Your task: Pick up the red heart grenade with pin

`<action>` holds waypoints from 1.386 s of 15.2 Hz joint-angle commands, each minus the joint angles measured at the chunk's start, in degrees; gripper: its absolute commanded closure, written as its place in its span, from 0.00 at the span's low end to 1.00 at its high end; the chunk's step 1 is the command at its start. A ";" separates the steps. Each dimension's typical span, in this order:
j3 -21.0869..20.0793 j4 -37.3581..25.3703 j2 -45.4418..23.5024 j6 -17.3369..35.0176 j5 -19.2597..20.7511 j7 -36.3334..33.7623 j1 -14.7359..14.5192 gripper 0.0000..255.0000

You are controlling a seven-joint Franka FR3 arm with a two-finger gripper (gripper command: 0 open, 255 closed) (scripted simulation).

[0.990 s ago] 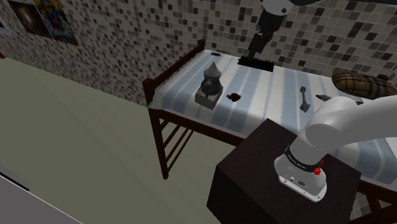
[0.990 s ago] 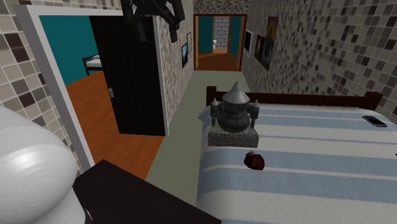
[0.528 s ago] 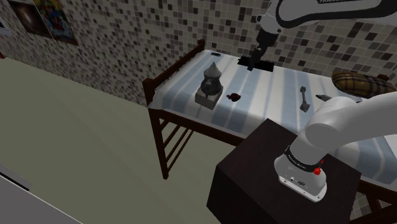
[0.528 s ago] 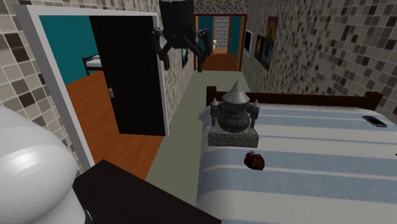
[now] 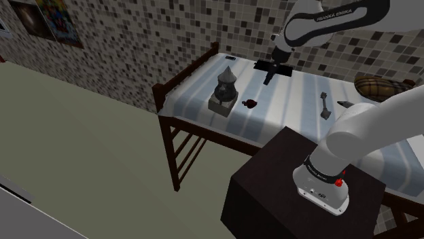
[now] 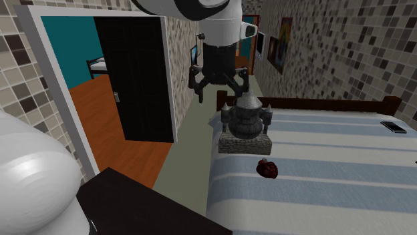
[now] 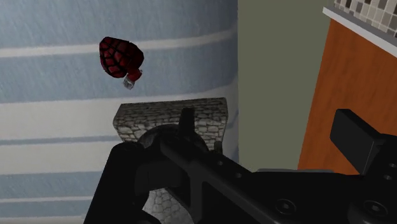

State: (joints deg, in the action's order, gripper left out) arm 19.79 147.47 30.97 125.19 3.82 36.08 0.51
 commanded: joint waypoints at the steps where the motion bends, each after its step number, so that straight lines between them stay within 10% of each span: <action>1: 3.08 -0.13 -3.71 3.37 -0.61 4.52 -0.66 0.00; 7: 12.23 -3.72 -17.58 11.63 -7.89 19.90 -5.03 0.00; 12: 17.31 -9.82 -32.11 14.84 -22.36 37.55 -7.95 0.00; 21: 10.35 -26.83 -57.45 12.04 -43.61 62.04 2.13 0.00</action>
State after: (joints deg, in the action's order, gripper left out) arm 31.21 123.10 -23.62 137.86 -38.12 95.93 1.07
